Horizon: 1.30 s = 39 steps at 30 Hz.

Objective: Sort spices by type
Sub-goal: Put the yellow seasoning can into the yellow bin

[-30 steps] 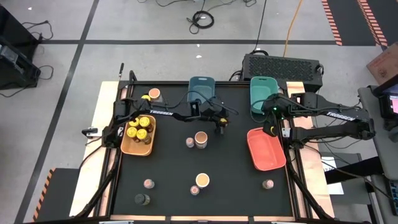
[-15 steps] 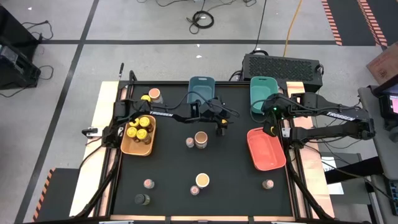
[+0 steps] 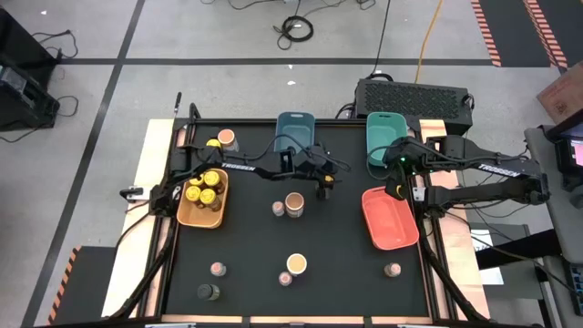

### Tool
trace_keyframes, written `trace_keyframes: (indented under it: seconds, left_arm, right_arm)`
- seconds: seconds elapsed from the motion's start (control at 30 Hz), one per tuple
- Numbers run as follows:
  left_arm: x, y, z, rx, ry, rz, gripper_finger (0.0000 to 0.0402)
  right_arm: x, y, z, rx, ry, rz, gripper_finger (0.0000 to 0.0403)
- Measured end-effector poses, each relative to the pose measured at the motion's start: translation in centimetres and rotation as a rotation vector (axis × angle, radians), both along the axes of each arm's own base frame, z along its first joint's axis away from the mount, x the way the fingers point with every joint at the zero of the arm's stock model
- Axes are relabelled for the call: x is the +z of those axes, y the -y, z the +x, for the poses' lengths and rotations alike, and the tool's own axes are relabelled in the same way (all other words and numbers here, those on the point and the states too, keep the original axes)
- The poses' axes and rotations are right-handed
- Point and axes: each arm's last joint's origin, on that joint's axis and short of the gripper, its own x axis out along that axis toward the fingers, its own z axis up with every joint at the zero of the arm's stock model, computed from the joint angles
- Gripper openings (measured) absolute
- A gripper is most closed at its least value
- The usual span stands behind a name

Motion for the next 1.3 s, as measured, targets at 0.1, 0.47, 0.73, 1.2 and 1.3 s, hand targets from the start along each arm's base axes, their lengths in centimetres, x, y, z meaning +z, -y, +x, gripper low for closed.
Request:
trace_keyframes:
  seconds: [0.1, 0.47, 0.73, 1.2, 1.3]
  left_arm:
    - [0.1, 0.0, 0.0, -0.001, 0.004, 0.001, 0.0272]
    - [-0.1, -0.2, 0.0, 0.045, 0.002, -0.004, 0.0334]
    - [-0.1, -0.1, -0.2, 0.102, -0.017, -0.026, 0.0396]
    - [0.3, -0.1, -0.6, 0.121, -0.146, -0.098, 0.0398]
    - [-0.5, -0.1, -0.7, 0.121, -0.183, -0.101, 0.0398]
  right_arm:
    - [0.0, 0.0, 0.0, 0.000, 0.000, 0.000, 0.0329]
    - [0.0, 0.0, 0.0, 0.000, 0.001, -0.001, 0.0329]
    - [0.0, 0.0, 0.0, 0.000, 0.001, 0.000, 0.0329]
    - [0.0, 0.0, 0.0, 0.016, -0.001, -0.012, 0.0329]
    - [0.0, 0.0, 0.0, 0.016, -0.001, -0.011, 0.0329]
